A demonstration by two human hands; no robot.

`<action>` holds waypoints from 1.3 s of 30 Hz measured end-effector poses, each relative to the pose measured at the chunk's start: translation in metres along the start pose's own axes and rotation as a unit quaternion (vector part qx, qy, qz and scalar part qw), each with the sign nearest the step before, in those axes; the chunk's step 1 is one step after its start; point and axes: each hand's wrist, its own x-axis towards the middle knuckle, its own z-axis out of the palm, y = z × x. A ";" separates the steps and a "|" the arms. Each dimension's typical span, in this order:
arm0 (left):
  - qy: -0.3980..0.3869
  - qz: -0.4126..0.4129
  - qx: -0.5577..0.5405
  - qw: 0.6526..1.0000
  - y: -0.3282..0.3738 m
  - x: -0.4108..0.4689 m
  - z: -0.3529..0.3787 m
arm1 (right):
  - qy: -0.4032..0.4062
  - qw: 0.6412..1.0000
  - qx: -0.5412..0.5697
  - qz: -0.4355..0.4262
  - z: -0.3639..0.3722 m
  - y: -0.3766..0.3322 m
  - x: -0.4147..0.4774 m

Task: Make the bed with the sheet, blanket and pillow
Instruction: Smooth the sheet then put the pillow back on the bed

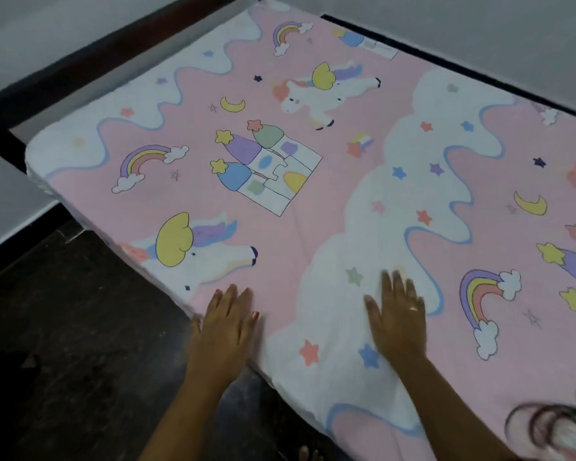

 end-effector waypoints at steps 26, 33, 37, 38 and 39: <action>-0.001 0.030 0.026 0.999 -0.069 0.082 -0.042 | 0.008 1.000 0.003 0.002 0.039 -0.182 0.015; 0.003 -0.038 0.034 0.999 -0.172 0.104 -0.101 | -0.014 0.978 0.066 -0.197 0.065 -0.362 0.008; 0.008 -0.068 -0.086 0.994 -0.234 0.133 -0.151 | -0.004 0.960 0.100 -0.261 0.052 -0.388 0.040; 0.025 -0.080 -0.105 0.991 -0.247 0.141 -0.162 | 0.029 0.971 0.098 -0.217 0.052 -0.379 0.050; 0.044 -0.088 -0.112 0.989 -0.257 0.148 -0.170 | 0.064 0.982 0.101 -0.147 0.053 -0.363 0.059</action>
